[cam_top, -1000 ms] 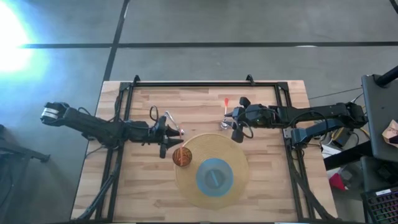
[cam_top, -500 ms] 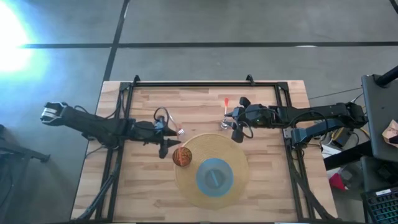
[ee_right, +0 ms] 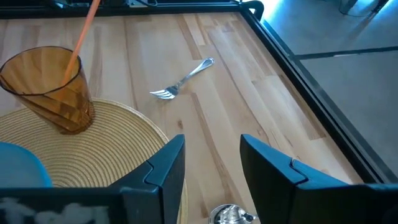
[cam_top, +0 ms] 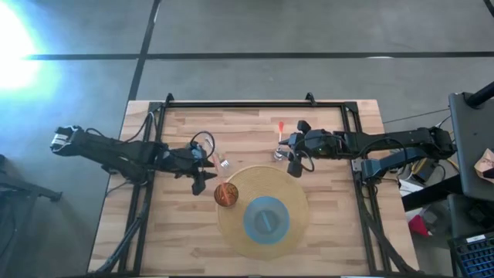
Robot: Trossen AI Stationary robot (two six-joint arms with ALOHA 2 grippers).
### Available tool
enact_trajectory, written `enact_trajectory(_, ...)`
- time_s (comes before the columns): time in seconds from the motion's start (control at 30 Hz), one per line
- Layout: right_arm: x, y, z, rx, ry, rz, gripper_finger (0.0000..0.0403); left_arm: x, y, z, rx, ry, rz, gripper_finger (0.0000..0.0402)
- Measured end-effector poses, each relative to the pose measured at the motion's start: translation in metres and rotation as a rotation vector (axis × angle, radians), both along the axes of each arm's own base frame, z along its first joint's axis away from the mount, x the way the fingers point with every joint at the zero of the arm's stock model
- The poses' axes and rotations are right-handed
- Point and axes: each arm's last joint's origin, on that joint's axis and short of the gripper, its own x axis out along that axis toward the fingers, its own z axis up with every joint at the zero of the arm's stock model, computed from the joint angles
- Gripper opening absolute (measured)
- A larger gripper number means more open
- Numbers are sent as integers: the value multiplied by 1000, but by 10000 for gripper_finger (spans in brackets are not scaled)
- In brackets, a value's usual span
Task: Pick & Place Utensil
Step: Put the orange drinking straw into the orange cup on the brown mat, then put the orange spoon into the blue bowl on the brown mat
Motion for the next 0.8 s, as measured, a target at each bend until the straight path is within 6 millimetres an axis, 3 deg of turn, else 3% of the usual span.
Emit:
enact_trajectory(0.23, 0, 0, 0, 22, -8, -18, 153, -6, 1, 0, -40, 89, 34, 179)
enact_trajectory(0.4, -1, -9, 0, 46, -39, -168, 153, -10, 0, 4, -92, 143, 18, 179)
enact_trajectory(0.8, -10, -62, 0, 280, -121, -392, 153, -29, 2, 54, -93, 235, -9, 176)
